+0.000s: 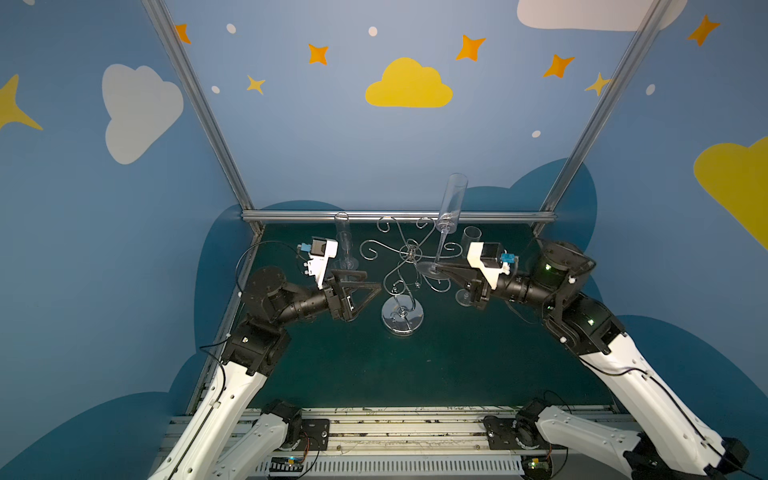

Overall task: Take the wine glass off the wine glass rack
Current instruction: 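Swing the glass upright toward center while the left gripper grasps its stem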

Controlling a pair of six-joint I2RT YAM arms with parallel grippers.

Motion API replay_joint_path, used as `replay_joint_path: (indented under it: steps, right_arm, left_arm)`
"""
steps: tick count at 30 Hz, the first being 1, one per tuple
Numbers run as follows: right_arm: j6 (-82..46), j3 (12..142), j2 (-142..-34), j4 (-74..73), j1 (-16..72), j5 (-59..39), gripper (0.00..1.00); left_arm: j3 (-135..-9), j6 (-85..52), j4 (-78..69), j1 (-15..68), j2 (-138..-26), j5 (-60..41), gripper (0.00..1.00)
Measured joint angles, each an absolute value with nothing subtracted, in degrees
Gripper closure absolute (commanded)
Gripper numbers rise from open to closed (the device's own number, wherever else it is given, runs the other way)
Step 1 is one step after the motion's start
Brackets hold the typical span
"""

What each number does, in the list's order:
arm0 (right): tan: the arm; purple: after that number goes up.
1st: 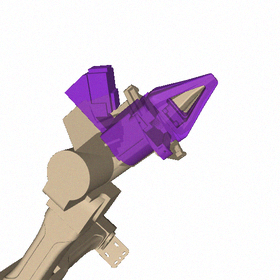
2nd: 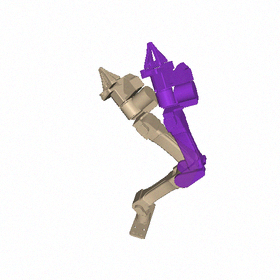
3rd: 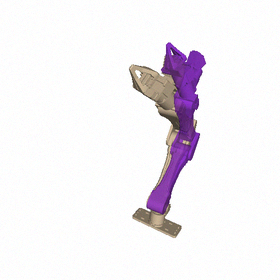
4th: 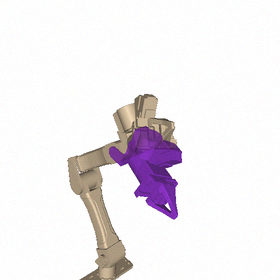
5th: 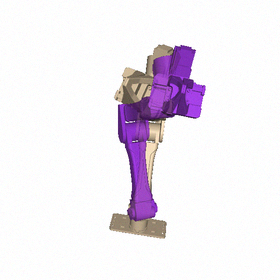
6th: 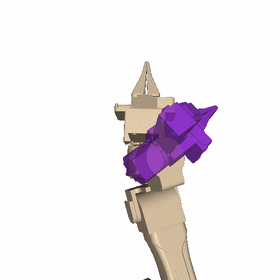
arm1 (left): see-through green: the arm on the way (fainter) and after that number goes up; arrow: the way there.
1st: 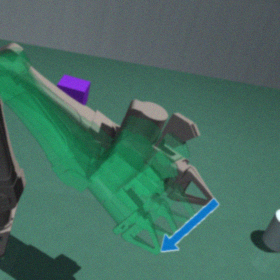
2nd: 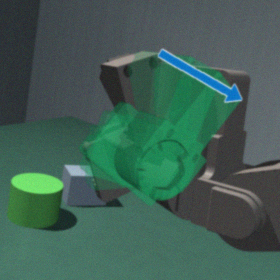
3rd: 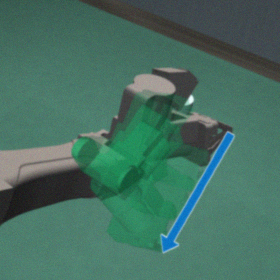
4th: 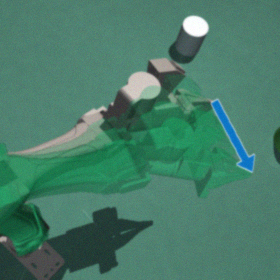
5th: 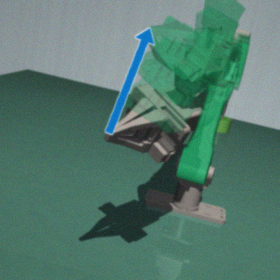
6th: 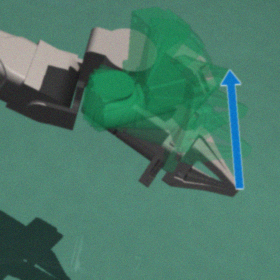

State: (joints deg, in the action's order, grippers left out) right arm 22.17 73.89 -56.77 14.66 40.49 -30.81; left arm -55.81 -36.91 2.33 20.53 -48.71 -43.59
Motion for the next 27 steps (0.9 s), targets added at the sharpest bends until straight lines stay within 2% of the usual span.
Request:
replay_joint_path:
  steps: [12, 21, 25, 27]
  right_arm:
    - [36.5, 67.0, -51.7, 16.6, 55.3, -20.7, 1.0]
    - [42.8, 65.9, -52.2, 17.4, 64.1, -11.9, 1.0]
    - [44.4, 65.4, -52.8, 16.8, 65.8, -9.3, 1.0]
    - [44.9, 65.1, -53.2, 16.5, 66.2, -8.3, 1.0]
  left_arm:
    - [-60.3, -37.8, 0.4, 27.3, -55.5, -48.1, 0.07]
    - [-61.3, -38.0, -1.0, 31.0, -59.9, -49.8, 0.17]
    - [-61.3, -38.2, -1.5, 32.0, -60.7, -50.3, 0.25]
    - [-61.3, -38.4, -2.1, 32.4, -60.8, -50.4, 0.33]
